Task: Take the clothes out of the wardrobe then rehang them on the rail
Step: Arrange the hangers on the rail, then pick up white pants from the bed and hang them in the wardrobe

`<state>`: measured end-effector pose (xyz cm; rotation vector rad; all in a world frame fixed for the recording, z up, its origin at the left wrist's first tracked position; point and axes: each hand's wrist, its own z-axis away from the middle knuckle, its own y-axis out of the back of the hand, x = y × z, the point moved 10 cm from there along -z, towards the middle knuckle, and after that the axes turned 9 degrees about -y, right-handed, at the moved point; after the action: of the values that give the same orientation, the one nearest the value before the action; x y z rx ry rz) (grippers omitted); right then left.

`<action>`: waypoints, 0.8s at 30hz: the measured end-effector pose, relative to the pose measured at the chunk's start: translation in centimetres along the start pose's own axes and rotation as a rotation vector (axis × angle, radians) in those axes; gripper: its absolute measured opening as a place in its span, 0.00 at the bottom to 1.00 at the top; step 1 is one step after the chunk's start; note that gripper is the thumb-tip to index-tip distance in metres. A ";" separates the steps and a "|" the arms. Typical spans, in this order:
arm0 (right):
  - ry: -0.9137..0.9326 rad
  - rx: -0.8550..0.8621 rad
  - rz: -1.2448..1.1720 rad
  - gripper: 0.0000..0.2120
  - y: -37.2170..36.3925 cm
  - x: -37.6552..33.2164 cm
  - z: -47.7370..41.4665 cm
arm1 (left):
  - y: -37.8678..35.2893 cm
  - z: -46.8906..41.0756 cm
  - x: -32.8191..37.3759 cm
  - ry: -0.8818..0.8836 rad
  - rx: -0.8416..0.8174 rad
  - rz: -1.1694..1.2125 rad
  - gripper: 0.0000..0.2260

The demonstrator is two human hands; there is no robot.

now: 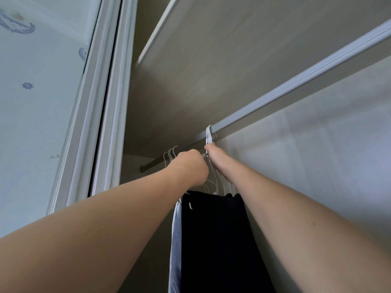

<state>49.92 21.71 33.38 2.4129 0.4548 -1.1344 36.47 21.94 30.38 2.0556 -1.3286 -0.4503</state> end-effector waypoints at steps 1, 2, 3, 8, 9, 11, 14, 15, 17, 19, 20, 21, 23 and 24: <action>0.004 -0.002 0.004 0.21 0.2 0.0 0.2 | 0.5 0.1 0.0 -0.006 0.042 -0.014 0.03; 0.013 -0.004 0.013 0.20 0.4 0.1 0.5 | 0.3 -0.1 0.0 -0.009 0.031 -0.042 0.03; 0.015 -0.010 0.011 0.20 0.6 0.2 0.7 | 0.2 0.1 0.2 -0.022 0.012 -0.072 0.03; 0.027 -0.026 0.050 0.19 1.7 1.1 3.0 | 1.0 1.8 0.9 -0.060 -0.019 -0.219 0.06; 0.044 -0.022 0.081 0.19 2.0 1.1 3.6 | 1.3 2.4 0.9 -0.062 -0.036 -0.249 0.07; 0.089 0.010 0.181 0.22 2.8 1.0 4.8 | 2.0 3.5 0.8 -0.086 -0.042 -0.323 0.10; 0.172 0.121 0.421 0.28 4.1 0.0 7.3 | 4.0 5.4 0.6 -0.172 0.028 -0.429 0.17; 0.216 0.168 0.505 0.29 4.3 -0.7 8.5 | 4.9 6.5 0.5 -0.209 0.075 -0.457 0.21; 0.301 0.272 0.650 0.29 4.2 -1.9 11.2 | 6.6 9.0 0.0 -0.280 0.201 -0.490 0.26; 0.376 0.346 0.718 0.29 3.3 -2.9 14.5 | 8.3 12.4 -1.0 -0.321 0.300 -0.498 0.29; 0.408 0.363 0.732 0.29 2.5 -3.3 16.4 | 9.0 14.2 -1.9 -0.325 0.327 -0.502 0.29; 0.432 0.367 0.738 0.29 1.5 -3.7 18.4 | 9.6 16.1 -3.0 -0.316 0.335 -0.515 0.29; 0.474 0.367 0.745 0.30 -0.7 -4.4 22.6 | 10.7 20.2 -5.7 -0.267 0.325 -0.548 0.30; 0.498 0.352 0.741 0.30 -2.1 -4.7 24.7 | 11.3 22.4 -7.2 -0.237 0.321 -0.560 0.31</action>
<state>30.18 10.29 22.48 2.7723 -0.5232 -0.3020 12.39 17.83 21.10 2.7211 -0.9785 -0.7833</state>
